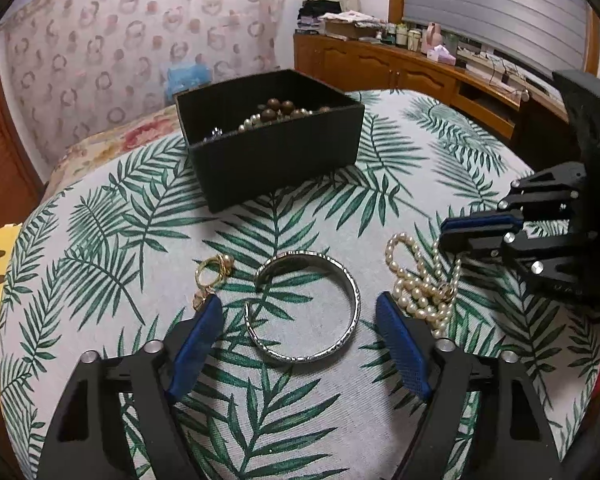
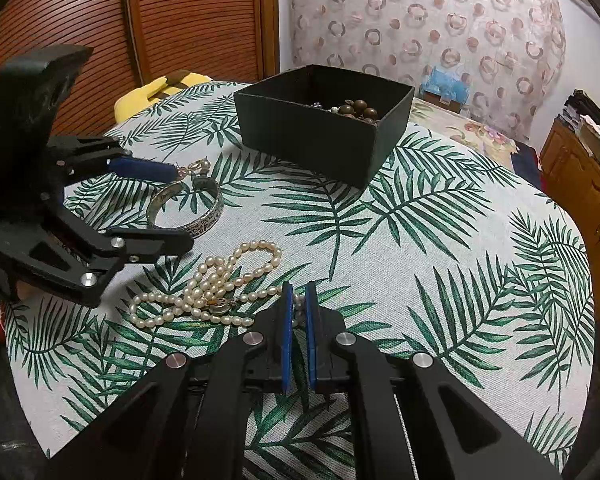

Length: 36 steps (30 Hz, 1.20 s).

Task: Organize jewelry
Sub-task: 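Grasp the silver bangle with the left gripper while the right lifts the bead necklace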

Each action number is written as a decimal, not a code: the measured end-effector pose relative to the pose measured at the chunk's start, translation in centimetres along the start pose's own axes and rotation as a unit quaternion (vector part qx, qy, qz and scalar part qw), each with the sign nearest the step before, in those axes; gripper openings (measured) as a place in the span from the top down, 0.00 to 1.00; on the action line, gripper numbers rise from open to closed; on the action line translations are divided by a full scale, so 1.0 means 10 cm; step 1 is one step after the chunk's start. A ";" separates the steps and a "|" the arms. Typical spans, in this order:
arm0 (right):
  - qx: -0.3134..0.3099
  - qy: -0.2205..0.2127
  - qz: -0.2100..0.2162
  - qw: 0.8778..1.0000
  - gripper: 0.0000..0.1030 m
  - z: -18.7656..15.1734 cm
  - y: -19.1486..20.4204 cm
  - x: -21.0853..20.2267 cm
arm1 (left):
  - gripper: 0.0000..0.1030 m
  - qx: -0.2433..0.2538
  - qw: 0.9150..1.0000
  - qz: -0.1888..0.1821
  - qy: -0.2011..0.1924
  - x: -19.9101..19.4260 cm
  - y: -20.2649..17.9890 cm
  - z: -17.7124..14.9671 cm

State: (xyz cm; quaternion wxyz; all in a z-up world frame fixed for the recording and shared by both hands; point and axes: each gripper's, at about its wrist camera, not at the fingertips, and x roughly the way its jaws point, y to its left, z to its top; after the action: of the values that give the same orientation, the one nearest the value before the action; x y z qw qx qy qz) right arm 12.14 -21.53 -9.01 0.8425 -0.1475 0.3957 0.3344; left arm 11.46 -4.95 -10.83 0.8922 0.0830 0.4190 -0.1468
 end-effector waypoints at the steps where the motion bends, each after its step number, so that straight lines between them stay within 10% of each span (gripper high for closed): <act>1: 0.000 0.000 0.000 1.000 0.93 0.00 0.00 0.00 | 0.37 0.001 1.000 0.001 -0.002 -0.01 0.00 0.00; 19: -0.004 -0.012 -0.013 1.000 0.95 0.04 -0.02 -0.07 | 0.47 -0.011 0.999 0.001 -0.048 -0.30 0.02 0.01; 36: -0.047 -0.113 -0.048 0.991 0.95 0.82 0.05 -0.88 | 0.47 -0.034 0.995 0.011 -0.092 -0.53 0.21 0.19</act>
State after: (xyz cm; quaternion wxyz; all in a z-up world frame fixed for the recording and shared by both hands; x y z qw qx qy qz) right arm 12.39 -20.87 3.00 0.8892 -0.1669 0.2743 0.3258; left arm 10.32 -2.50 -5.45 0.9307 0.0431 0.3393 -0.1300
